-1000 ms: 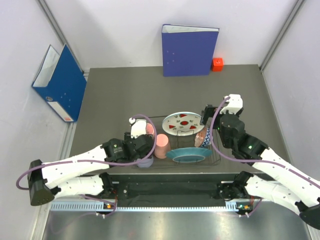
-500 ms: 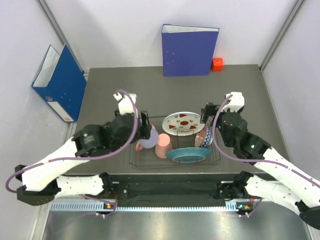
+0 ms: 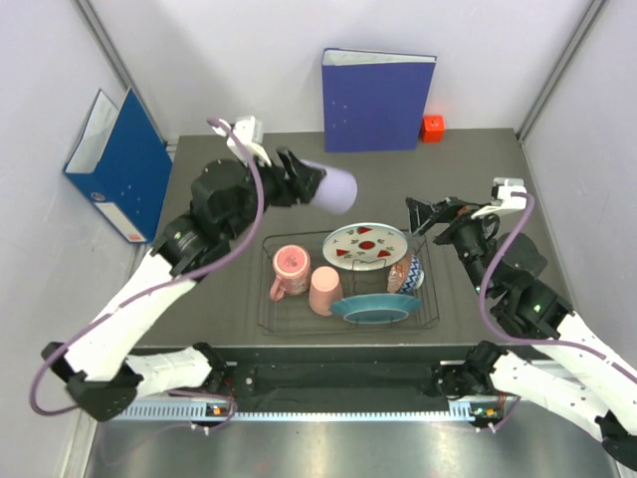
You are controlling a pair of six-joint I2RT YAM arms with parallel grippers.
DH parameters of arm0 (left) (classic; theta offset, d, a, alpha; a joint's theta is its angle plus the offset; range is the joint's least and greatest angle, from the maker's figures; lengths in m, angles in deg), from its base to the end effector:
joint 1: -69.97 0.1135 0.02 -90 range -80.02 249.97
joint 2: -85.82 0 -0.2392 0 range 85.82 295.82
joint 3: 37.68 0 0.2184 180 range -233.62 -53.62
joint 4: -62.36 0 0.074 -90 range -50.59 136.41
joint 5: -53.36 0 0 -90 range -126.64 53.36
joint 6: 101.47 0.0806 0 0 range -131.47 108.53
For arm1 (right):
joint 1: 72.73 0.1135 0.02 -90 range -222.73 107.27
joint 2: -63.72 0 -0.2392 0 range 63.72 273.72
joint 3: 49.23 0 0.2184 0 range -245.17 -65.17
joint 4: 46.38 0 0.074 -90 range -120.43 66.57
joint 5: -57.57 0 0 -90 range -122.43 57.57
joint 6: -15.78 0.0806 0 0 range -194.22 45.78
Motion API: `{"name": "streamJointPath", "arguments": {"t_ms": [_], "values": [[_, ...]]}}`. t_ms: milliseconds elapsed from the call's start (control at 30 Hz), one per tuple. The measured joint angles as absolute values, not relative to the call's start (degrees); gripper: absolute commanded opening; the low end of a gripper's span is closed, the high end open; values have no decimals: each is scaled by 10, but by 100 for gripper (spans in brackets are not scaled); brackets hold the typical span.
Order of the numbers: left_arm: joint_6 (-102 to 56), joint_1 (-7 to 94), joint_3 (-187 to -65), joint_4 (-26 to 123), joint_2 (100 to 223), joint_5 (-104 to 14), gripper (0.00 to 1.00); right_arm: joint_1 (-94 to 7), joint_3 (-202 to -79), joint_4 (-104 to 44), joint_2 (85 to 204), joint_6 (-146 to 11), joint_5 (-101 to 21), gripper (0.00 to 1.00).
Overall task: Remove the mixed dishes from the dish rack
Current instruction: Pick up the cup from the dish rack.
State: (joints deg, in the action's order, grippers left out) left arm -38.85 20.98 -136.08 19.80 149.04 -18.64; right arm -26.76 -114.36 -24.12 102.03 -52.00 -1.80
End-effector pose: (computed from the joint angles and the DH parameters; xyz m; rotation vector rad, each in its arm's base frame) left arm 0.1764 -0.1649 0.4335 0.0878 1.7450 -0.7247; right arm 0.1478 0.0938 0.3717 0.1237 1.5229 0.5570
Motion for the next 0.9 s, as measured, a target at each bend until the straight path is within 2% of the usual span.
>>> {"name": "streamJointPath", "arguments": {"t_ms": [67, 167, 200, 333, 400, 500, 767, 900], "values": [[-433, 304, -1319, 290, 1509, -302, 0, -268, -1144, -253, 1016, -518, -33, 99], [-496, 377, -1270, 395, 1545, -419, 0, -269, -1144, -264, 1010, -515, -51, 94], [-525, 391, -1256, 437, 1566, -461, 0, -272, -1143, -269, 1008, -515, -59, 91], [-632, 403, -1234, 620, 1661, -601, 0, -280, -1141, -302, 1005, -512, -90, 71], [-683, 403, -1233, 699, 1701, -647, 0, -283, -1138, -319, 1005, -510, -101, 71], [-739, 402, -1233, 784, 1741, -692, 0, -290, -1138, -343, 1013, -507, -117, 71], [-799, 402, -1234, 884, 1757, -735, 0, -342, -1141, -373, 1082, -488, -197, 71], [-804, 404, -1233, 895, 1757, -738, 0, -371, -1141, -394, 1109, -468, -251, 59]]}}
